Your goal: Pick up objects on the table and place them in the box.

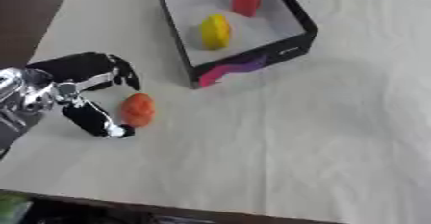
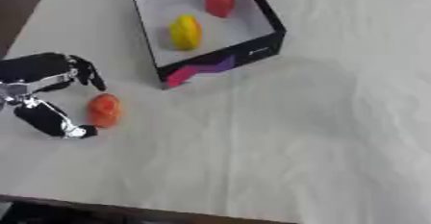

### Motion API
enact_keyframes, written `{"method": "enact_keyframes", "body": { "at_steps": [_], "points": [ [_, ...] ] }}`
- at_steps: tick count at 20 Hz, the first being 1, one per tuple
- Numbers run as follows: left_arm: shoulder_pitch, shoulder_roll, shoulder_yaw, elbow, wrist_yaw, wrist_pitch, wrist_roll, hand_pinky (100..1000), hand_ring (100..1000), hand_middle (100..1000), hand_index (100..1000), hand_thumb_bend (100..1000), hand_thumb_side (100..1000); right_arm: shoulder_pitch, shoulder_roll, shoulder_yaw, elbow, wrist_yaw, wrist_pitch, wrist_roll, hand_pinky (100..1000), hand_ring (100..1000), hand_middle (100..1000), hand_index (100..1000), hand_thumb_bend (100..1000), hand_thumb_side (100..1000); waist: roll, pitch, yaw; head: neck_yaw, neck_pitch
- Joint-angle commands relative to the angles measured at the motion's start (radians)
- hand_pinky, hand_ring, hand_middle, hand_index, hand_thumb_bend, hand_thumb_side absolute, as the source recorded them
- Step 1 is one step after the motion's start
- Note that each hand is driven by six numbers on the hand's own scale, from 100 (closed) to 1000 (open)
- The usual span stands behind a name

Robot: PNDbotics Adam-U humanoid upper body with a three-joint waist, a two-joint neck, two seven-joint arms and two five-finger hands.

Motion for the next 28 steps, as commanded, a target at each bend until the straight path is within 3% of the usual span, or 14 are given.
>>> {"method": "enact_keyframes", "body": {
  "at_steps": [1, 14, 20, 28],
  "points": [
    [-0.017, -0.001, 0.005, 0.016, -0.025, -0.012, 0.01, 737, 737, 709, 766, 529, 223, 0.001, -0.02, -0.012, -0.017, -0.003, 0.003, -0.002, 947, 825, 776, 875, 100, 501, 0.006, -0.008, 0.0, 0.006, -0.002],
    [-0.033, -0.091, 0.01, 0.121, -0.106, -0.057, 0.089, 738, 739, 714, 767, 507, 195, -0.003, -0.012, -0.011, -0.017, -0.001, 0.014, 0.002, 950, 825, 776, 875, 100, 525, 0.007, -0.005, -0.006, 0.01, -0.003],
    [-0.035, -0.108, 0.011, 0.142, -0.093, -0.061, 0.099, 715, 712, 685, 723, 376, 146, -0.006, -0.01, -0.01, -0.017, 0.001, 0.02, 0.003, 950, 826, 776, 876, 100, 531, 0.006, -0.002, -0.008, 0.011, 0.001],
    [-0.04, -0.047, 0.027, 0.02, -0.003, -0.021, 0.0, 714, 710, 684, 718, 256, 135, 0.001, -0.014, -0.013, -0.017, 0.004, 0.019, -0.003, 950, 826, 777, 876, 100, 527, 0.01, -0.006, -0.005, 0.009, 0.005]
  ]
}}
